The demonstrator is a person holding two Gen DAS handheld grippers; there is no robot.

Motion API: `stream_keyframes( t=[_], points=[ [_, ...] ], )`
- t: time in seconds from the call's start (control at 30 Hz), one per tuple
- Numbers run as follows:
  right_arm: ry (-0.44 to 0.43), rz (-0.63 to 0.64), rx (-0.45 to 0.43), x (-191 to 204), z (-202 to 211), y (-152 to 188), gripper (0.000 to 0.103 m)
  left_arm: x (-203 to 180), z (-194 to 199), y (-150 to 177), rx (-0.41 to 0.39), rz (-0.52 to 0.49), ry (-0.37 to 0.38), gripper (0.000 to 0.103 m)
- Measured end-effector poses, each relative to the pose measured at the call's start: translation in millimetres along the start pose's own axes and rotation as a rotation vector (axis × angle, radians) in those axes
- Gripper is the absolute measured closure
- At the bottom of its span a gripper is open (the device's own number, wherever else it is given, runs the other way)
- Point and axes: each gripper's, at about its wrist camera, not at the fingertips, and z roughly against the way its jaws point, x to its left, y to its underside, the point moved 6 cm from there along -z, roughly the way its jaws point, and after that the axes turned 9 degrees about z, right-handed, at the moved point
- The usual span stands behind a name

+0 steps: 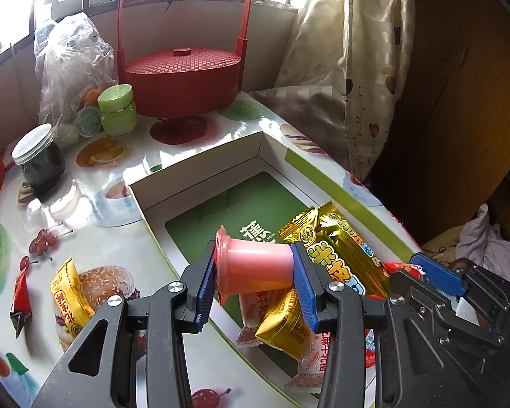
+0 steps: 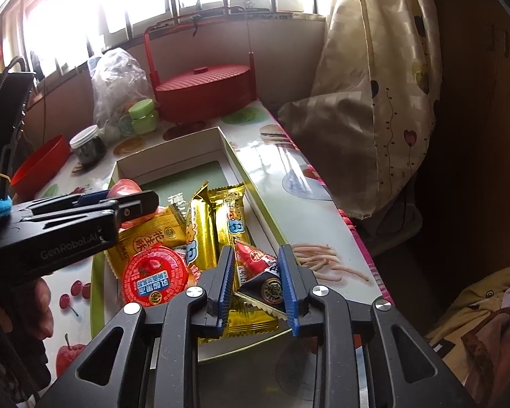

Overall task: Organize snacks
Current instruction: 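Carry the jelly cup and red packet over the green box with both tools, then lower both snacks into the box and open both tools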

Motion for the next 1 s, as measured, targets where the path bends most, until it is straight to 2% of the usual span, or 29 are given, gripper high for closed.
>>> stream_keyframes(
  t=[0.13,0.33,0.43,0.6,1.0],
  points=[
    [-0.006,0.000,-0.007,3.2,0.7,0.0,0.070,1.2,-0.9,0.2,0.006,0.009,0.007,0.055],
    [-0.012,-0.008,-0.019,4.5,4.0,-0.6,0.065,1.0,1.9,1.1,0.002,0.011,0.010,0.054],
    [-0.010,-0.011,-0.024,4.9,6.9,-0.2,0.062,0.9,6.8,0.7,-0.006,0.018,0.017,0.049],
    [0.006,-0.015,-0.023,4.3,10.3,0.6,0.060,1.4,17.1,-0.1,-0.026,0.026,0.029,0.048],
    [0.015,-0.035,-0.032,7.0,22.4,1.6,0.057,8.2,44.1,1.0,-0.074,0.021,0.001,0.048]
  ],
)
